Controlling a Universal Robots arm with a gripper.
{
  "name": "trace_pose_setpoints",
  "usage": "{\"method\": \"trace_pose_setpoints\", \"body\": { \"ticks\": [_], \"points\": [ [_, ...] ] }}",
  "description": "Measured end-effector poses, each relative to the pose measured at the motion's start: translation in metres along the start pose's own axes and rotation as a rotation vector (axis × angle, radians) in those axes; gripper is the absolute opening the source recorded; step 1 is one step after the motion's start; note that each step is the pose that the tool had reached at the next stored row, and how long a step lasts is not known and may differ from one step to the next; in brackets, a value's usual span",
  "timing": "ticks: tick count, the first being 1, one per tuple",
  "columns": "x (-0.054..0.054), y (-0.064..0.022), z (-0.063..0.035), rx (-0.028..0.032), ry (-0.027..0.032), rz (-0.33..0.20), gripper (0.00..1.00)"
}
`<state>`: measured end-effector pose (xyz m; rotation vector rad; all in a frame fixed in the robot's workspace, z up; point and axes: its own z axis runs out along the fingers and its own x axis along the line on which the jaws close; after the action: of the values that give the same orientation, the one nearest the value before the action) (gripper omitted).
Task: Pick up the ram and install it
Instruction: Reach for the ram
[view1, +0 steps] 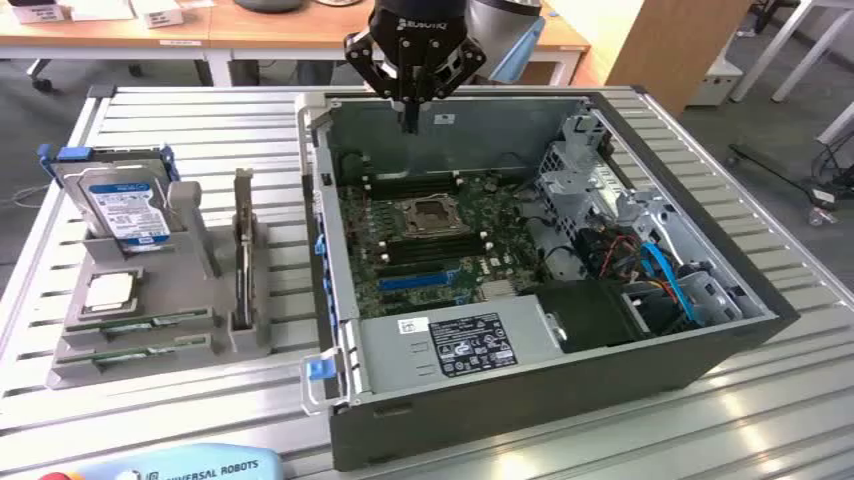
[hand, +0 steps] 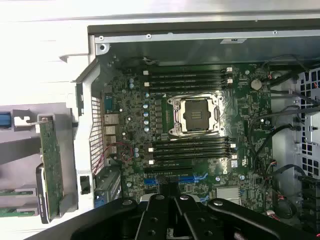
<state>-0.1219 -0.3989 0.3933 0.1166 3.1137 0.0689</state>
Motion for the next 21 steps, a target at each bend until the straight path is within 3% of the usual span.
{"method": "trace_pose_setpoints", "body": {
  "ticks": [11, 21],
  "points": [
    [0.001, 0.0000, 0.0001, -0.0001, -0.0002, 0.000, 0.10],
    [0.011, -0.0008, -0.0003, 0.0000, 0.0000, 0.000, 0.10]
  ]
}}
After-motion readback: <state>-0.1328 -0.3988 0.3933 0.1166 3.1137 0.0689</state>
